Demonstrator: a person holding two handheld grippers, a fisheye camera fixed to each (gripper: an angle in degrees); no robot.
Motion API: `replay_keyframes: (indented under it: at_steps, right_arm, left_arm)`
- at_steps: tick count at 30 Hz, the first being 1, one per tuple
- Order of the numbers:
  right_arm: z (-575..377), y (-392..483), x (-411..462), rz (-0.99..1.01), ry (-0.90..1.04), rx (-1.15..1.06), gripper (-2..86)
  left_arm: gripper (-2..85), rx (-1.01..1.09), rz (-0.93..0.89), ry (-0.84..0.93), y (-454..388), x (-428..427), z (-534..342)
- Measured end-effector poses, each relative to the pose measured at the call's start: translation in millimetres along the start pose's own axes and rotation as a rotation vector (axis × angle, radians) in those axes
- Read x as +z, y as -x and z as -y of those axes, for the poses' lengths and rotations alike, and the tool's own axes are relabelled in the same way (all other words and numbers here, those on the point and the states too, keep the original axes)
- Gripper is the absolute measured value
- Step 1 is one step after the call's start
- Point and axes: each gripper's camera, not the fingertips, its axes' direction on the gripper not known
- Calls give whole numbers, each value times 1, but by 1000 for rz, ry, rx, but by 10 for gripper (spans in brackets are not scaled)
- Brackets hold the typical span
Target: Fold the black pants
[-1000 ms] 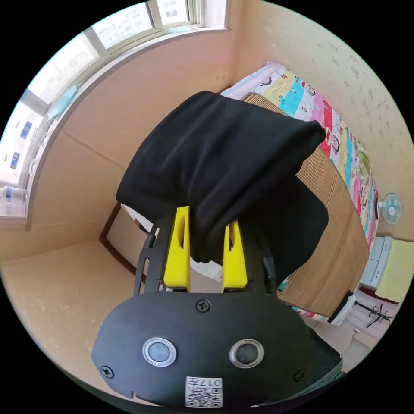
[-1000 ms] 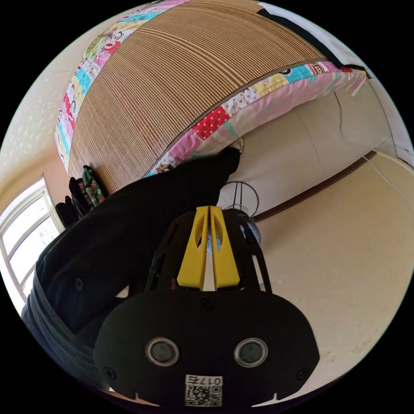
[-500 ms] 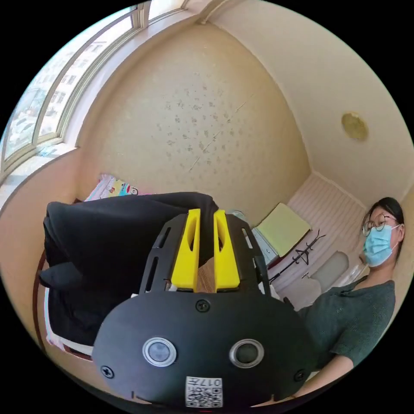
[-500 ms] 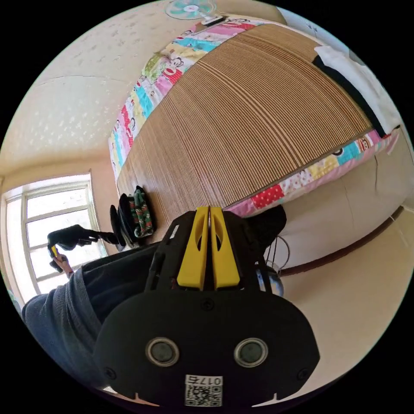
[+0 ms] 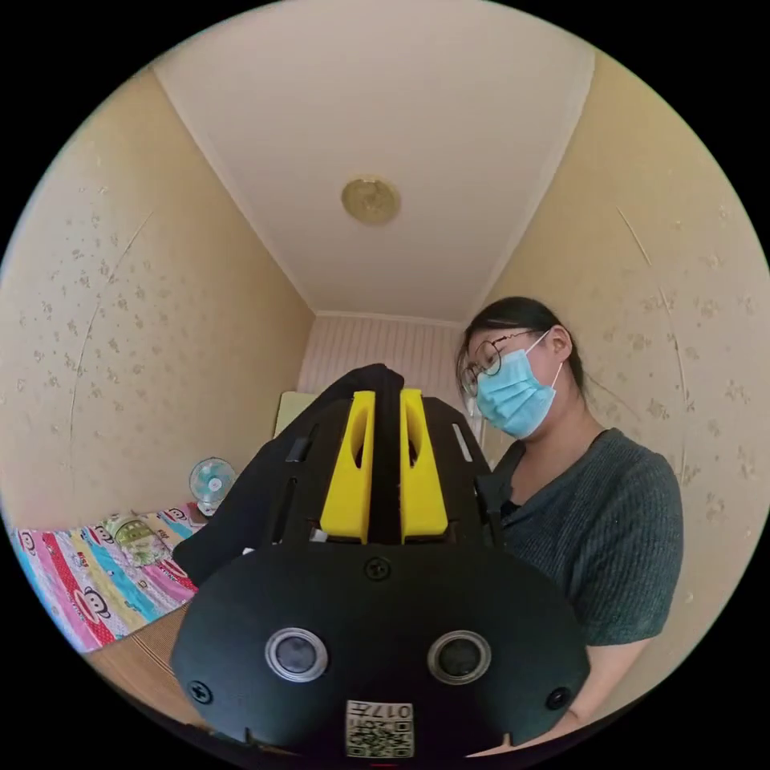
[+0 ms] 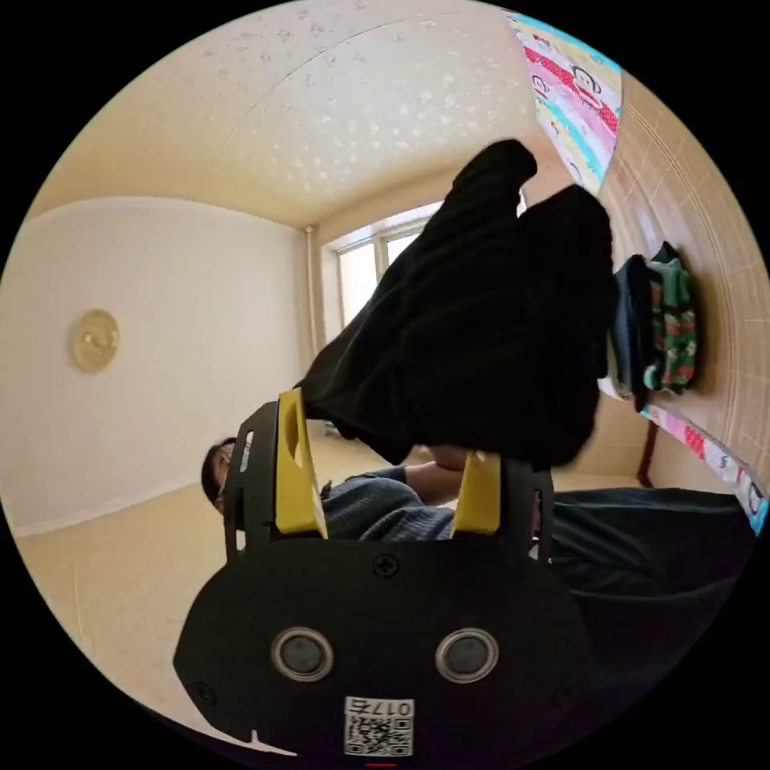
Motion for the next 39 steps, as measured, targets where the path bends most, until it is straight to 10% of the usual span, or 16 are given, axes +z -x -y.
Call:
replay_keyframes:
  at_steps: [2,7,12,17,27,32,39]
  right_arm:
    - [-7,8,-21,227,-211,-145,213]
    - [-26,101,-67,53,-397,-491,193]
    - [-24,208,-31,7,-144,-846,179]
    - [-35,261,89,-284,354,-1102,165]
    - [-97,229,264,-89,1259,-1276,134]
    - [-97,172,312,-637,1334,-1049,114]
    - [-95,122,306,-1178,1221,-850,76]
  left_arm:
    - [56,50,-40,103,-16,35,-23]
    - [60,126,140,489,-49,90,-95]
    - [23,-50,442,1157,-20,158,-233]
    - [-2,-453,27,611,46,162,-333]
    - [120,-467,120,162,96,185,-339]
    - [182,-558,-160,130,132,225,-368]
    - [90,-370,355,409,116,260,-412]
